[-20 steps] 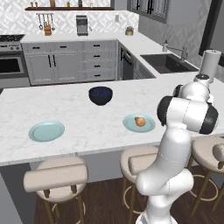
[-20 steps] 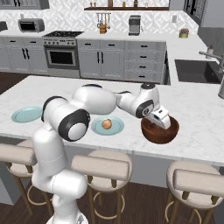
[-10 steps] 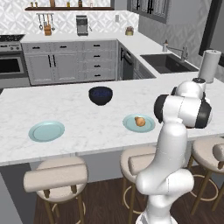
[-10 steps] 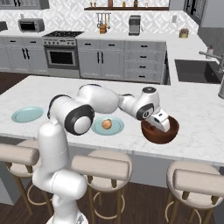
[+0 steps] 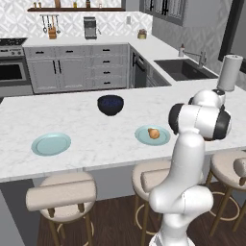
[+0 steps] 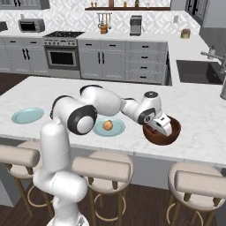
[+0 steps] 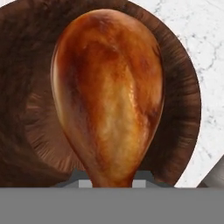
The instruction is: Pick the chicken drumstick and squash from their plates and place them in the bowl. Then put the bowl in the fridge.
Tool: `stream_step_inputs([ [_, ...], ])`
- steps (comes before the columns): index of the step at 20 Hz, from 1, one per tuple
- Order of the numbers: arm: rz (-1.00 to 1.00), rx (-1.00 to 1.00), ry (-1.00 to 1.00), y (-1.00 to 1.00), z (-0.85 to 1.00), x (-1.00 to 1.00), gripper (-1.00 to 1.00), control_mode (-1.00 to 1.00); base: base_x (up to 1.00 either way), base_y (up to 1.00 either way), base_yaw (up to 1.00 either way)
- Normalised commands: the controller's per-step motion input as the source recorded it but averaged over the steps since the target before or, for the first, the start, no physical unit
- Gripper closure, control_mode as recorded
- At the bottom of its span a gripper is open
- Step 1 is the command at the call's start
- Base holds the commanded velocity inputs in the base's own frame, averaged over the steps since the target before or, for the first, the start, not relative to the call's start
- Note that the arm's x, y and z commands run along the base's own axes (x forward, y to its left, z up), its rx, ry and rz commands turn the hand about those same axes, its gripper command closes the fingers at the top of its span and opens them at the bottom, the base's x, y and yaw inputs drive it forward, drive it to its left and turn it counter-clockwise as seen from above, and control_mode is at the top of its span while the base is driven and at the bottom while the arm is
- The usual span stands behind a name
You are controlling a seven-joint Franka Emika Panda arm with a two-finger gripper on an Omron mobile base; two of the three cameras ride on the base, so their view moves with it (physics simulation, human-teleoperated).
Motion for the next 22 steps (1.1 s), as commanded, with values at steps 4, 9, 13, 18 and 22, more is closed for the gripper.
stream_step_inputs([
  [4, 0.00, 0.01, 0.00, -0.32, 0.00, 0.25, 1.00, -1.00, 0.00, 0.00, 0.00],
  [9, 0.00, 0.00, 0.00, -0.18, -0.01, 0.27, 1.00, -1.00, 0.00, 0.00, 0.00],
  [13, 0.00, 0.00, 0.00, -0.01, -0.29, 0.18, 1.00, -1.00, 0.00, 0.00, 0.00],
  [18, 0.00, 0.00, 0.00, 0.00, -0.39, 0.00, 1.00, -1.00, 0.00, 0.00, 0.00],
  [22, 0.00, 0.00, 0.00, 0.00, -0.11, 0.00, -1.00, -1.00, 0.00, 0.00, 0.00],
])
